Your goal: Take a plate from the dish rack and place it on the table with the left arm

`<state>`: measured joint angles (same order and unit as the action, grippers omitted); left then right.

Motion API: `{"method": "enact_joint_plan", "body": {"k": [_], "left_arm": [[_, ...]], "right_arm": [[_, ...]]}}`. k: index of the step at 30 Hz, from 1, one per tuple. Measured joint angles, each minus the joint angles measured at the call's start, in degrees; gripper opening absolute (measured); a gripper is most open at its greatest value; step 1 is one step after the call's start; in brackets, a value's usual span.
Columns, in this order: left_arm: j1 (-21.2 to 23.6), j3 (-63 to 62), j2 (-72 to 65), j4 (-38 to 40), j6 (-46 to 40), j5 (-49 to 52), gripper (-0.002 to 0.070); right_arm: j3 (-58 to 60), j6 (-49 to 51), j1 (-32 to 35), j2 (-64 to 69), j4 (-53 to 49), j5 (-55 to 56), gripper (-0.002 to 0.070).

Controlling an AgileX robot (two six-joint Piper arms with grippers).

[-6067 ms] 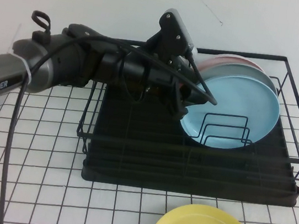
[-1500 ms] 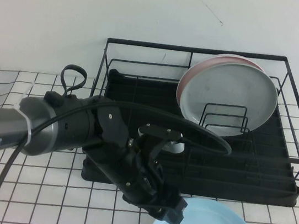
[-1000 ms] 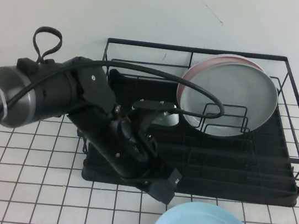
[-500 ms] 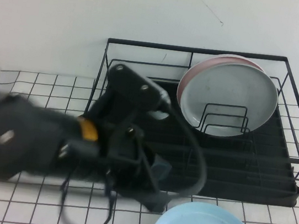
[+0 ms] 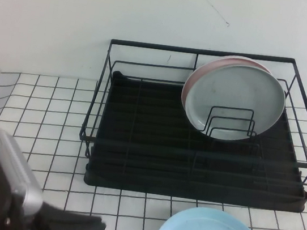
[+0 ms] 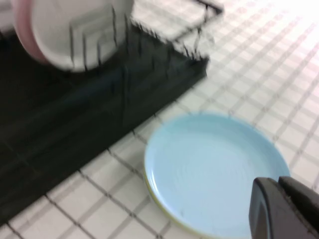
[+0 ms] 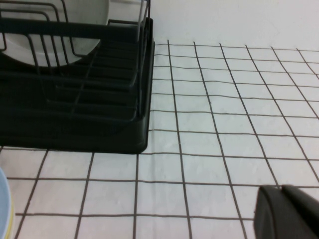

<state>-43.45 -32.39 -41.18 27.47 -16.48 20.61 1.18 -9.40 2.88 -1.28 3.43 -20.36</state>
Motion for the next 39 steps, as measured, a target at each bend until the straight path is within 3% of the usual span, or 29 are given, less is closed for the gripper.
{"method": "enact_joint_plan", "body": {"k": [4,10,18,22,25,33,35,39], "left_arm": [[0.0,1.9,1.5,-0.1,-0.4,2.2,0.0000],[0.0,3.1,1.7,0.1,-7.4,0.5,-0.0001],[1.5,15.7,8.9,-3.1,-9.8,-22.0,-0.0001],[7.6,26.0,17.5,-7.9,-5.0,-33.8,-0.0001],[15.2,30.9,24.6,-11.0,1.1,-35.1,-0.0001],[34.6,33.6,37.7,-15.9,8.6,-23.7,-0.0002],[37.4,33.6,39.9,-16.1,9.0,-21.5,-0.0002],[38.7,33.6,41.7,-17.8,9.1,-15.2,-0.0002]], "right_arm": [[0.0,0.0,0.0,0.0,0.0,0.0,-0.0001],[0.0,0.0,0.0,0.0,0.0,0.0,-0.0001],[0.0,0.0,0.0,0.0,0.0,0.0,-0.0001],[0.0,0.0,0.0,0.0,0.0,0.0,-0.0001],[0.0,0.0,0.0,0.0,0.0,0.0,-0.0001],[0.0,0.0,0.0,0.0,0.0,0.0,-0.0001],[0.0,0.0,0.0,0.0,0.0,0.0,-0.0001],[0.0,0.0,0.0,0.0,0.0,0.0,-0.0001]]}}
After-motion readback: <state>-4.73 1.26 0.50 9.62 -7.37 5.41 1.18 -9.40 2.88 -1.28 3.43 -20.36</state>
